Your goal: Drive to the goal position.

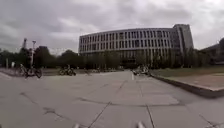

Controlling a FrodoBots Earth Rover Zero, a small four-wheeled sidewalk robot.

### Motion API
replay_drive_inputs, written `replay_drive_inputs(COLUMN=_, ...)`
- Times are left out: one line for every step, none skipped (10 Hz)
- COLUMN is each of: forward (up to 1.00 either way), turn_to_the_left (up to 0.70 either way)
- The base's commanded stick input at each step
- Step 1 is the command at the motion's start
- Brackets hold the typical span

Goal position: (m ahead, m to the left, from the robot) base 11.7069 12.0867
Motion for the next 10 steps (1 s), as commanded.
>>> replay_drive_inputs(forward=0.45, turn_to_the_left=0.00)
replay_drive_inputs(forward=0.45, turn_to_the_left=0.00)
replay_drive_inputs(forward=0.45, turn_to_the_left=0.00)
replay_drive_inputs(forward=0.45, turn_to_the_left=0.00)
replay_drive_inputs(forward=0.45, turn_to_the_left=0.00)
replay_drive_inputs(forward=0.45, turn_to_the_left=0.00)
replay_drive_inputs(forward=0.45, turn_to_the_left=0.00)
replay_drive_inputs(forward=0.45, turn_to_the_left=0.00)
replay_drive_inputs(forward=0.45, turn_to_the_left=0.00)
replay_drive_inputs(forward=0.45, turn_to_the_left=0.00)
